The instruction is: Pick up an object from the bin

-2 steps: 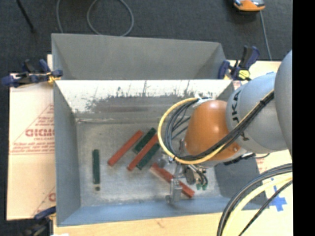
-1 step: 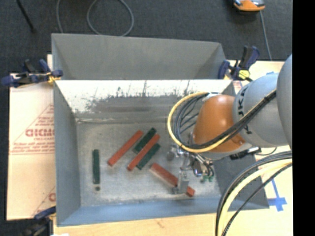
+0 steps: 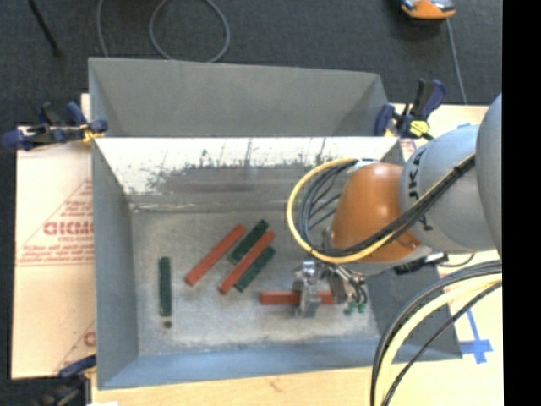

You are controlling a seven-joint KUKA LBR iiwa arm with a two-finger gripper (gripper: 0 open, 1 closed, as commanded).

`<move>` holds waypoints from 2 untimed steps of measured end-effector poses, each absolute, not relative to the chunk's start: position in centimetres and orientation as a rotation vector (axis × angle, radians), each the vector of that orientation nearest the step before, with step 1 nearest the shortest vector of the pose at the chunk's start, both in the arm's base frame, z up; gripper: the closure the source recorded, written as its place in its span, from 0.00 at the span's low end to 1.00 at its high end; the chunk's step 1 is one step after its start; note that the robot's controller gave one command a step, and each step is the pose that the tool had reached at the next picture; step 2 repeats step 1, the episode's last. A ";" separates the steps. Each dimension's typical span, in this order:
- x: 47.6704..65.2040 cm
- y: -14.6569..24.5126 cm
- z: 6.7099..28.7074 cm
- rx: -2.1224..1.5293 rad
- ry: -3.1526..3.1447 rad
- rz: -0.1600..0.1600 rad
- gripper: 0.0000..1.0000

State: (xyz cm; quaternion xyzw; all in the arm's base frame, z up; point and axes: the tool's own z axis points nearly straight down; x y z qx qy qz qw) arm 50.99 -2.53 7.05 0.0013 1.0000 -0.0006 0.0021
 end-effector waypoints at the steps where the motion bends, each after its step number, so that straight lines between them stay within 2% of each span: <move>1: 52.1 -4.3 24.0 -0.009 3.129 -0.004 1.00; 2: 52.1 -4.3 24.0 -0.009 3.129 -0.004 1.00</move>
Offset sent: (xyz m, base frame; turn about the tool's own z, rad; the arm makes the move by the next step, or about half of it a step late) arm 0.0087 -0.0157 0.1642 -0.0109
